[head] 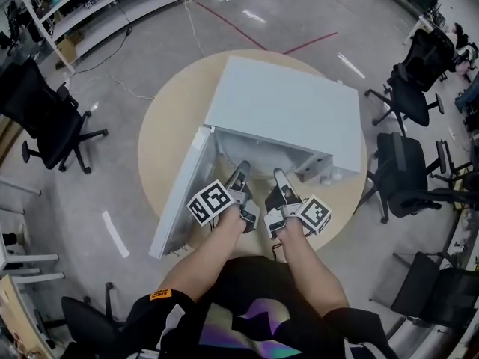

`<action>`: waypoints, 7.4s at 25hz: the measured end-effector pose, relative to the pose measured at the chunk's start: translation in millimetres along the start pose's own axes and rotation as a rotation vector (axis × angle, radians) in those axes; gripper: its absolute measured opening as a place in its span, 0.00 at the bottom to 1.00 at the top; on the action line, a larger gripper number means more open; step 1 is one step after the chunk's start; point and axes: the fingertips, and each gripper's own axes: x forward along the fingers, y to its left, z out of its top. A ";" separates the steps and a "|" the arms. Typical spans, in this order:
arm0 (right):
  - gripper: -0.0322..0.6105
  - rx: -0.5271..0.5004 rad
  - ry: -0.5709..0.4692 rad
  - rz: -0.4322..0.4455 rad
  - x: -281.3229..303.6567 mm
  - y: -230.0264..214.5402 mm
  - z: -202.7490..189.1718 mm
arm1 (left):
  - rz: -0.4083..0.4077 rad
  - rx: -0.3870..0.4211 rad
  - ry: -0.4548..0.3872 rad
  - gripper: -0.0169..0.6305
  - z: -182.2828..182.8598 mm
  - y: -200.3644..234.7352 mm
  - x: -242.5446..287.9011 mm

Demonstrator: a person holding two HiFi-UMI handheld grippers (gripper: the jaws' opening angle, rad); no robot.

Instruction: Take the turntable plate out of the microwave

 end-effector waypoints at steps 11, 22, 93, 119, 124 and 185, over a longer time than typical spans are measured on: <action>0.15 -0.006 0.071 0.020 -42.7 10.6 -30.9 | 0.012 -0.010 -0.042 0.19 -25.3 1.1 -53.4; 0.16 0.018 0.220 0.041 -120.3 -1.6 -38.5 | 0.072 -0.008 -0.151 0.19 -96.7 -4.7 -107.3; 0.17 -0.131 0.601 -0.591 -228.0 -168.9 -78.2 | 0.587 -0.170 0.278 0.26 -242.5 146.0 -154.8; 0.17 -0.534 0.636 -0.571 -256.9 -155.0 -40.3 | 0.458 0.121 0.374 0.25 -269.7 98.0 -179.2; 0.17 -0.742 0.594 -0.370 -257.6 -108.9 -40.4 | 0.365 0.419 0.260 0.10 -270.3 59.3 -194.2; 0.08 -1.152 0.352 0.112 -712.3 130.1 -88.1 | 0.316 1.110 -0.239 0.10 -560.1 -190.2 -536.3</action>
